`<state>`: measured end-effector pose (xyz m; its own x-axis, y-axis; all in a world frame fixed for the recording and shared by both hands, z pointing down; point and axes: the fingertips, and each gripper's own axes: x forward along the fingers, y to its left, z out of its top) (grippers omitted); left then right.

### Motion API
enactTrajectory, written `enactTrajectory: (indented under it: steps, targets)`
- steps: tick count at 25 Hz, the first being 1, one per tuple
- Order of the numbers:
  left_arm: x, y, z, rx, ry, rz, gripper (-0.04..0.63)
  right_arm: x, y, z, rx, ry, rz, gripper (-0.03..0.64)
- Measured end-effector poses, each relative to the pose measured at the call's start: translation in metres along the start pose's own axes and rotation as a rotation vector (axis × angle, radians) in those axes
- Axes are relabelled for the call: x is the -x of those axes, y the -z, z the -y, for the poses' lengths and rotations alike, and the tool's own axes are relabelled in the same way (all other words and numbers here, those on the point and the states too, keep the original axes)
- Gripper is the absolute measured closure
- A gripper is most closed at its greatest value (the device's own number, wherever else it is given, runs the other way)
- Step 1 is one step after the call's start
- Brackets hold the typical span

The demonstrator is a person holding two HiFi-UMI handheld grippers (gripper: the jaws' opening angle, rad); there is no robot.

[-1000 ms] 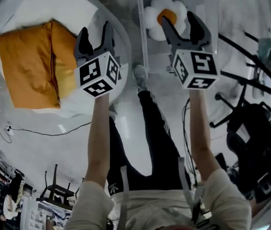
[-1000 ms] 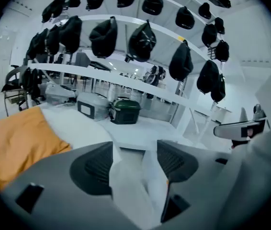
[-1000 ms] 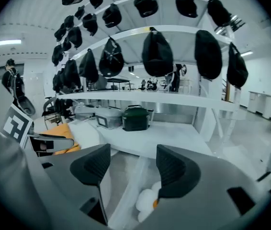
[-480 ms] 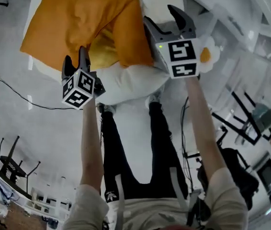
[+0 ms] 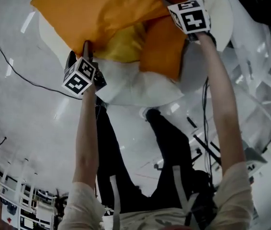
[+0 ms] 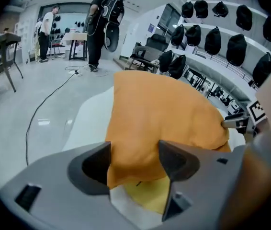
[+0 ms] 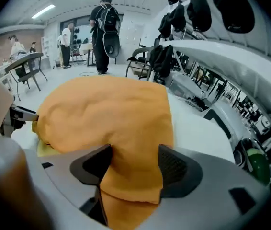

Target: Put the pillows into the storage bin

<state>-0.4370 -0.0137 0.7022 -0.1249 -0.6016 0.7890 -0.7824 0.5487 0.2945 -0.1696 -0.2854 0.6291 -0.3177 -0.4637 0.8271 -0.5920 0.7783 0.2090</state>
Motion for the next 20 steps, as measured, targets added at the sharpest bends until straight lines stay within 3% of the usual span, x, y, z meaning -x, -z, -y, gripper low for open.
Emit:
enactTrajectory:
  steps: [4,7,11,14,20]
  targets:
    - [-0.014,-0.002,0.004,0.033,0.068,-0.017,0.302,-0.019,0.005,0.01,-0.013,0.04,-0.035,0.33]
    - [-0.017,-0.004,0.006,0.003,0.107,-0.042,0.314,-0.021,0.006,0.01,-0.017,0.058,-0.066,0.361]
    - [-0.014,-0.009,0.02,-0.086,0.089,-0.052,0.499,-0.018,0.003,-0.007,-0.032,0.035,-0.096,0.496]
    - [-0.007,-0.019,0.027,-0.12,0.053,-0.017,0.56,-0.002,-0.009,-0.008,-0.021,0.074,-0.054,0.587]
    - [0.047,-0.083,0.041,-0.146,0.008,0.136,0.577,0.078,-0.042,-0.002,-0.108,0.143,0.145,0.606]
